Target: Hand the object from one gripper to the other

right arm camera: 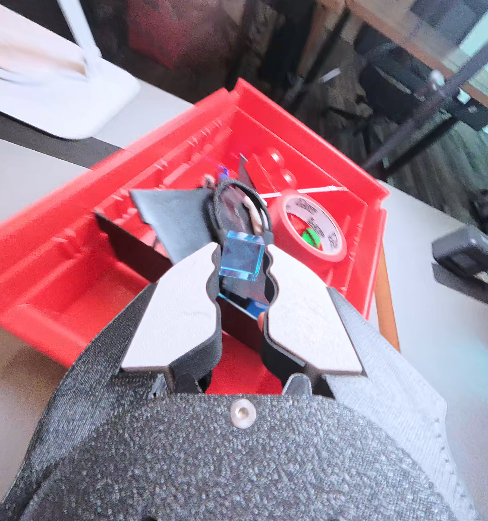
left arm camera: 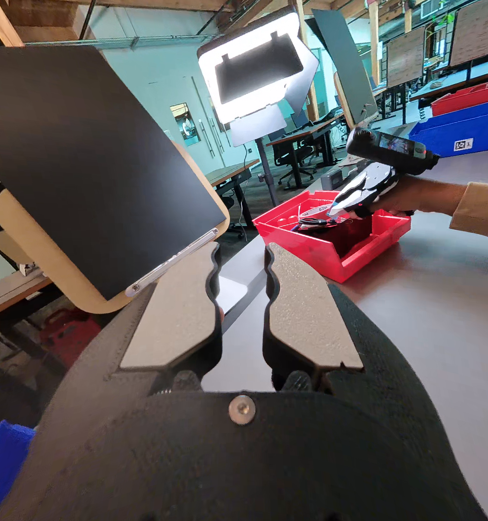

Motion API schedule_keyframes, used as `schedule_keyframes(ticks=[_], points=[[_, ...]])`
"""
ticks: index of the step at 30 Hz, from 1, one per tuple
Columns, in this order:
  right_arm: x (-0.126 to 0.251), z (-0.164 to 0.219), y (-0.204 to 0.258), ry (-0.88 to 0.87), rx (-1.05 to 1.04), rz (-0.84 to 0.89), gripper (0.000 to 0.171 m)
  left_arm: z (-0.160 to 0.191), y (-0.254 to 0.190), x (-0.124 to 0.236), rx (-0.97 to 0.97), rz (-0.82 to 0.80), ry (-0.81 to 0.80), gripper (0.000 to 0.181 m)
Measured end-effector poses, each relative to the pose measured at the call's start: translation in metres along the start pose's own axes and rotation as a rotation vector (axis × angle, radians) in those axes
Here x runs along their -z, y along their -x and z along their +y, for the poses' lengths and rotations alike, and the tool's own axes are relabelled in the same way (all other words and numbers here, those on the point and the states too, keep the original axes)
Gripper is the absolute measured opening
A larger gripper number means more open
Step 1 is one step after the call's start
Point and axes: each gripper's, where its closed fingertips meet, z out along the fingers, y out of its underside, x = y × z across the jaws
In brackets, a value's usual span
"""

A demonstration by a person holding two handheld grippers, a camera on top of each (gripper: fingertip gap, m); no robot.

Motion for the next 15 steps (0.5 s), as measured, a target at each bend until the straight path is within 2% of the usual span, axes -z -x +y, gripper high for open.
schedule_keyframes(ticks=[2,4,7,15], points=[[-0.007,0.01,-0.017,0.022,-0.019,0.072,0.031,0.002,0.005,0.001,0.015,-0.013,0.005,0.03],[-0.005,0.012,-0.027,0.027,-0.058,0.102,0.046,0.005,0.01,0.002,0.016,-0.028,0.018,0.03],[0.012,-0.005,-0.038,-0.072,-0.104,0.132,0.045,0.007,0.019,0.004,0.008,-0.061,0.038,0.03],[0.082,-0.093,0.011,-0.463,-0.251,-0.203,0.038,0.022,0.069,0.029,0.074,-0.188,0.143,0.03]])
